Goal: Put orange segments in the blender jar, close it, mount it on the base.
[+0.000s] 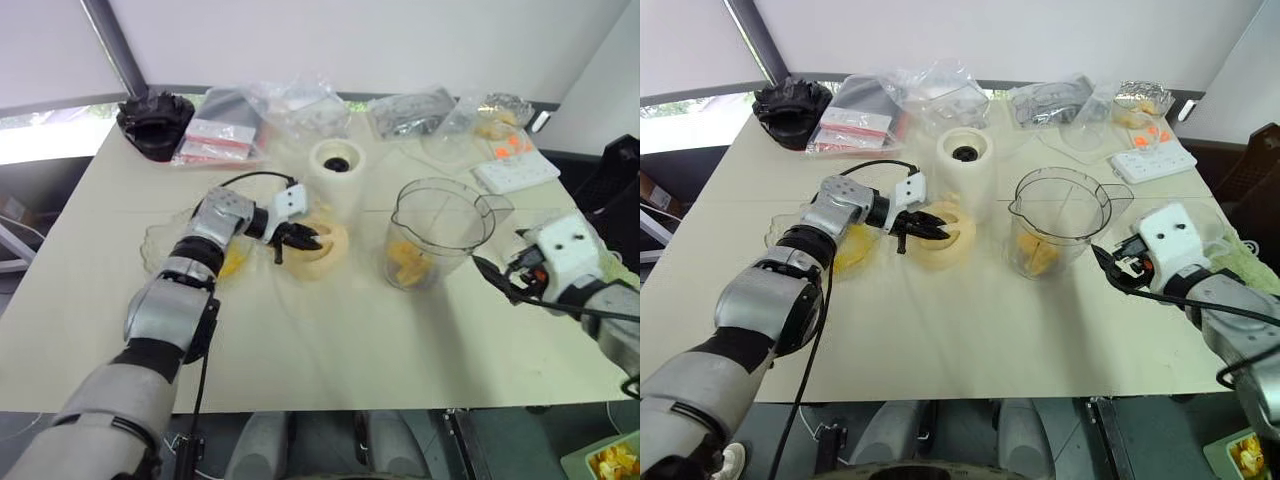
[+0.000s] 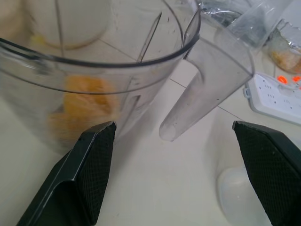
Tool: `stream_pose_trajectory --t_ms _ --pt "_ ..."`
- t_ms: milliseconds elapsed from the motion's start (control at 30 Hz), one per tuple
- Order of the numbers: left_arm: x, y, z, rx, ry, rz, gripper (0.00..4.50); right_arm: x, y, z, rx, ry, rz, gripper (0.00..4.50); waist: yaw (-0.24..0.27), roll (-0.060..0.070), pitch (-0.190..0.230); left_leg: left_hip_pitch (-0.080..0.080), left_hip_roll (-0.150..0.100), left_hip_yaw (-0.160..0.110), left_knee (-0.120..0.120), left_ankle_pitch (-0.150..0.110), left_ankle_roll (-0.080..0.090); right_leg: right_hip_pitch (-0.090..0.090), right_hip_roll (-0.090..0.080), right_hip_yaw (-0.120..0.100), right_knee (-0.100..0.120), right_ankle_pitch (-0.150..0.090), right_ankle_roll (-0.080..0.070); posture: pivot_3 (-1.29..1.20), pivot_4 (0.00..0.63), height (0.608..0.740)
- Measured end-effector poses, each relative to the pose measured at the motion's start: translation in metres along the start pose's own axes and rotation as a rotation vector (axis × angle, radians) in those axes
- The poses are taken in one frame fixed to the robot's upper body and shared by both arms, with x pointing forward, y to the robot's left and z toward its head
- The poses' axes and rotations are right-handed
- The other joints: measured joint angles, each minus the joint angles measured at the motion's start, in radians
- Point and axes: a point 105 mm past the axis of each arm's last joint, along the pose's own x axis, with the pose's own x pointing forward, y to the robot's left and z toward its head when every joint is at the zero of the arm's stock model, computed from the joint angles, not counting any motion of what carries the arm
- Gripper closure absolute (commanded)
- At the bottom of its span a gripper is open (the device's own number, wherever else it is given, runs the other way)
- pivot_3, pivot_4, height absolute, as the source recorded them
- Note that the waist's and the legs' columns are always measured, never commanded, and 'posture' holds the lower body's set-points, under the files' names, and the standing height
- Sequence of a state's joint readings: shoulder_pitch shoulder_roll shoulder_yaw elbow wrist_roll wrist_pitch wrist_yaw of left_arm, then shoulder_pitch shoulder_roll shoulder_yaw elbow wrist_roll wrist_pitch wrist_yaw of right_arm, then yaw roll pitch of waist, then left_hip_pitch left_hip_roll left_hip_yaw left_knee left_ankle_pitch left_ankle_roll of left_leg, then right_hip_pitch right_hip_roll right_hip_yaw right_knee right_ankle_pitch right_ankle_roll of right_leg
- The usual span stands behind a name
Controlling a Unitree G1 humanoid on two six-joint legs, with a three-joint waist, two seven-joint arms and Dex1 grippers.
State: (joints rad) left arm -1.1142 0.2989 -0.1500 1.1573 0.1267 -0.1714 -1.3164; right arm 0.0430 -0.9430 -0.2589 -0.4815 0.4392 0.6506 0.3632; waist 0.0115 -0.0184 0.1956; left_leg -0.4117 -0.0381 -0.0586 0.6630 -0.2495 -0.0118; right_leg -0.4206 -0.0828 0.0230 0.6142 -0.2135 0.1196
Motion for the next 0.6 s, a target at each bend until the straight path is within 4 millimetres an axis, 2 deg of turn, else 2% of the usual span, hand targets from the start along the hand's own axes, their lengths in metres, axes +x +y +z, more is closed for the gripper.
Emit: stream_pose_trajectory --t_ms 167,300,433,600 --pt "-0.005 -0.008 0.0 -0.009 -0.055 0.016 4.23 0.018 -0.005 -0.014 -0.075 0.015 0.042 0.38 -0.001 0.0 0.0 0.001 0.0 0.0 0.0 0.0 0.0 0.0 0.001 0.0 0.002 0.0 0.0 0.0 0.15 0.74" --pt "-0.016 -0.011 0.006 -0.007 -0.086 0.062 4.23 0.033 -0.018 -0.02 -0.062 -0.009 0.025 0.38 -0.007 0.0 0.0 0.002 0.001 0.0 0.0 0.0 0.0 0.0 0.001 0.0 0.004 0.0 0.0 0.0 0.15 0.74" --pt "-0.028 -0.012 0.015 0.003 -0.098 0.117 4.23 0.048 -0.024 -0.028 0.023 -0.046 0.023 0.38 -0.008 0.001 0.0 0.002 0.0 0.0 0.0 0.0 0.0 0.0 0.002 0.001 0.005 0.0 0.0 0.0 0.15 0.74" --pt "-0.035 -0.013 0.014 -0.016 -0.094 0.156 4.23 0.06 -0.031 -0.024 0.136 -0.116 0.034 0.38 -0.011 0.002 0.0 0.003 0.0 0.0 0.0 0.0 -0.001 0.0 0.002 0.001 0.005 0.001 0.0 0.0 0.15 0.74"
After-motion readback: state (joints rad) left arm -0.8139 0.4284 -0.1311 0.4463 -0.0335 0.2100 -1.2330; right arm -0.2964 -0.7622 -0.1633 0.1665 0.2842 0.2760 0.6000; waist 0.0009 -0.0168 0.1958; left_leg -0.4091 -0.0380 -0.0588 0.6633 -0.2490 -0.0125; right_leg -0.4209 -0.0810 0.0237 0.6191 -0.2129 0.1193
